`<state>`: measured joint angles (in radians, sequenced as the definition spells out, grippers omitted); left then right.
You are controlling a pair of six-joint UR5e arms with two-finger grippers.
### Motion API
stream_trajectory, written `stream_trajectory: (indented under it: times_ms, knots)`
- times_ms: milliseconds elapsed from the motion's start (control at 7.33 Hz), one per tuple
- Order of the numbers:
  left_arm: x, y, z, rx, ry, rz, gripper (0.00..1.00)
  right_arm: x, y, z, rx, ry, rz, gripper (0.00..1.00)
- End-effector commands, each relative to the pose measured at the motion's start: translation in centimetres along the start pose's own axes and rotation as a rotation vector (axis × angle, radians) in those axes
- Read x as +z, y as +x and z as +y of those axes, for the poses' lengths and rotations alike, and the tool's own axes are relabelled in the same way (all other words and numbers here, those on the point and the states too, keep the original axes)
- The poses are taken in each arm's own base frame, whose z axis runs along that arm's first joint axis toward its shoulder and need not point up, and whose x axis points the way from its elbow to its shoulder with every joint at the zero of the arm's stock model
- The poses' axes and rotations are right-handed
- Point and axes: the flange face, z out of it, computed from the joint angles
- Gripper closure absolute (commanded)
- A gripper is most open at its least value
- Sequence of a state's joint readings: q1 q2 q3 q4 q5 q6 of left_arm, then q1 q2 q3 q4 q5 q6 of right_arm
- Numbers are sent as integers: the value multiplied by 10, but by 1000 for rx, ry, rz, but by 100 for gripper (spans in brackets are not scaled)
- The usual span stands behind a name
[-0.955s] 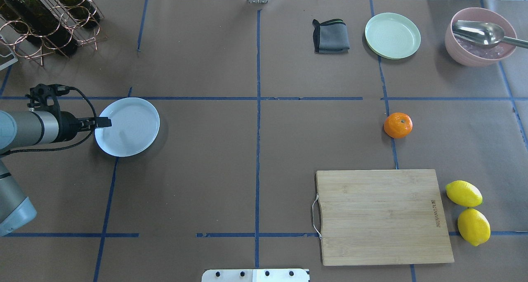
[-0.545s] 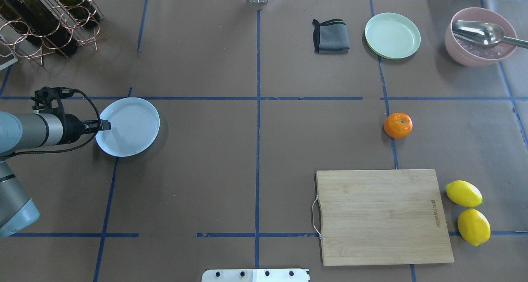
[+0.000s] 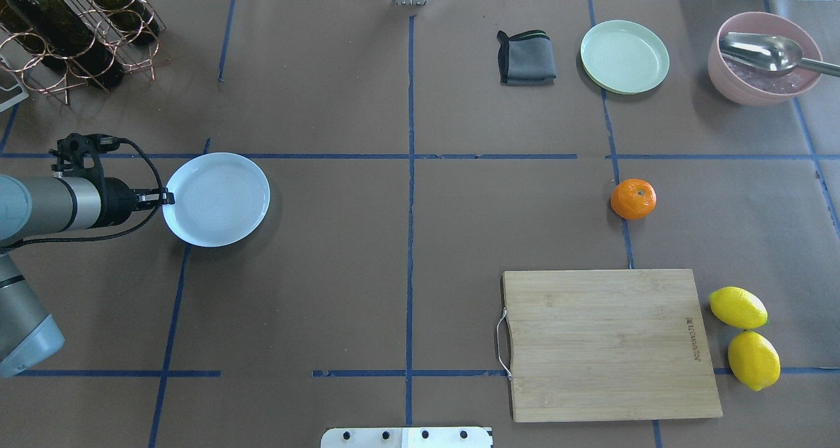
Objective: Pick orange to plate
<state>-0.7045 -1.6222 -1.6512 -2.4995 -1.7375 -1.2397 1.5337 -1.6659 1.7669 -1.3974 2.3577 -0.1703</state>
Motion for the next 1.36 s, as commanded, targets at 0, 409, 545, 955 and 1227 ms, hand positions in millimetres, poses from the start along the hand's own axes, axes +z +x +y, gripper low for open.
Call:
stream_trajectory:
  times_ms: [0,409,545,955,1227]
  knots:
    - [-1,80,-28,-1,25,64,100,0,0,0,0,1,-1,0]
    - [36,252,-31,-130,-40,56,100,2,1,4,5,-5,-2,0]
    - [44,287,-17,-140,-16,70,100,2,1,5,8,-6,-2,0]
    - [79,318,22,-123,-35,43,100,3,2,6,10,-8,-3,0]
    - [83,311,24,-117,-35,32,78,3,2,5,9,-7,-3,0]
